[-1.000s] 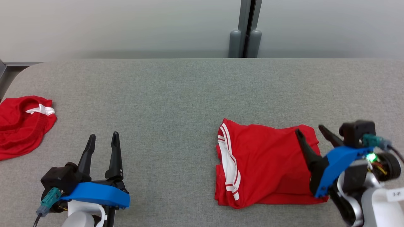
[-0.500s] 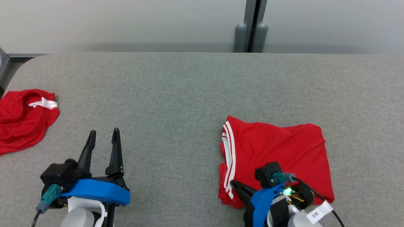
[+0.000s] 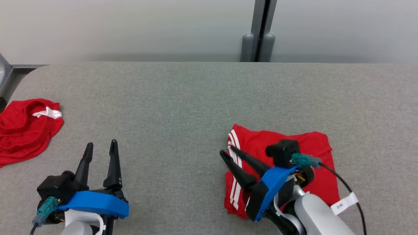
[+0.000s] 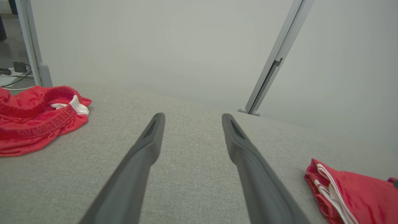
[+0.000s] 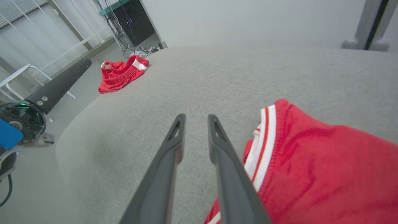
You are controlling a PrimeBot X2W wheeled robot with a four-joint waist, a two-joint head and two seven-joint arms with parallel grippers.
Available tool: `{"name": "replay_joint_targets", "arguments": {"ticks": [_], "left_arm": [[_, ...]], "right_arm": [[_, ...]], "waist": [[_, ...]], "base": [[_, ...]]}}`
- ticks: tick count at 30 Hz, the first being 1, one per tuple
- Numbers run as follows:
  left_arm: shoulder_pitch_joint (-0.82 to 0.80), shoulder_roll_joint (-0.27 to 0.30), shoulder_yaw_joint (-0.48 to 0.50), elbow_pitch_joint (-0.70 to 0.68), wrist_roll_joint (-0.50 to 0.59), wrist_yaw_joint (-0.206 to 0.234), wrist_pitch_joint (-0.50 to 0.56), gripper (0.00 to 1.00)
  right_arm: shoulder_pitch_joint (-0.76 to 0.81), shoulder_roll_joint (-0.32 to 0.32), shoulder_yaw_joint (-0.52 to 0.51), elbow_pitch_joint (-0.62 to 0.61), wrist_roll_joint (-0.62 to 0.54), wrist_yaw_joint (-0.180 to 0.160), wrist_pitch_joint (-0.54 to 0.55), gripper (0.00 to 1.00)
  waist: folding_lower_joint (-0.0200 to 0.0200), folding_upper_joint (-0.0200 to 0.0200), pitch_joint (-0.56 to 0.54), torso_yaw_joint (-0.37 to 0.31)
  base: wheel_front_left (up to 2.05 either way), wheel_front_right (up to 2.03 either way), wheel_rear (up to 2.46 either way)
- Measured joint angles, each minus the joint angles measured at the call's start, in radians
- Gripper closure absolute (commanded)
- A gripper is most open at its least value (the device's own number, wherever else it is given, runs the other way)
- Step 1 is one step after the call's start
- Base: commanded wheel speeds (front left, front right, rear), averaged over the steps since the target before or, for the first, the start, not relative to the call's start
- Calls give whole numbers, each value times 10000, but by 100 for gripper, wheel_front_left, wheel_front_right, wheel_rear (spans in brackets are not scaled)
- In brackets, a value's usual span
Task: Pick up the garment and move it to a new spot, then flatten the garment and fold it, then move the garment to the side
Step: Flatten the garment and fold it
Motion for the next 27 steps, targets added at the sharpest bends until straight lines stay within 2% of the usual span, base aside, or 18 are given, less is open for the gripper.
{"name": "replay_joint_targets", "arguments": {"ticks": [2,6,13,20,27], "left_arm": [[70,40,82,-46,-15,79,-25,0],[390,59,253,-182,-56,213,-29,0],[780,221,458,-441,-84,414,-40,0],[1061,236,343,-506,-61,510,38,0],[1204,303,316,-591,-58,650,211,0]], "right_arm": [[26,2,-477,-583,-286,0,-313,0],[721,6,-2059,-1676,-1256,0,-573,0],[1929,-48,-4261,-3122,-2502,-2,-420,0],[2431,-798,-4589,-2989,-2644,0,-909,0],[2516,-976,-4915,-2165,-2742,0,-1129,0]], "waist": [[0,0,-73,-151],[0,0,-264,-464],[0,0,-559,-974],[-1,0,-990,-1093],[-1,0,-1268,-1146]], "base": [[0,0,0],[0,0,0],[0,0,0],[0,0,0],[0,0,0]]}}
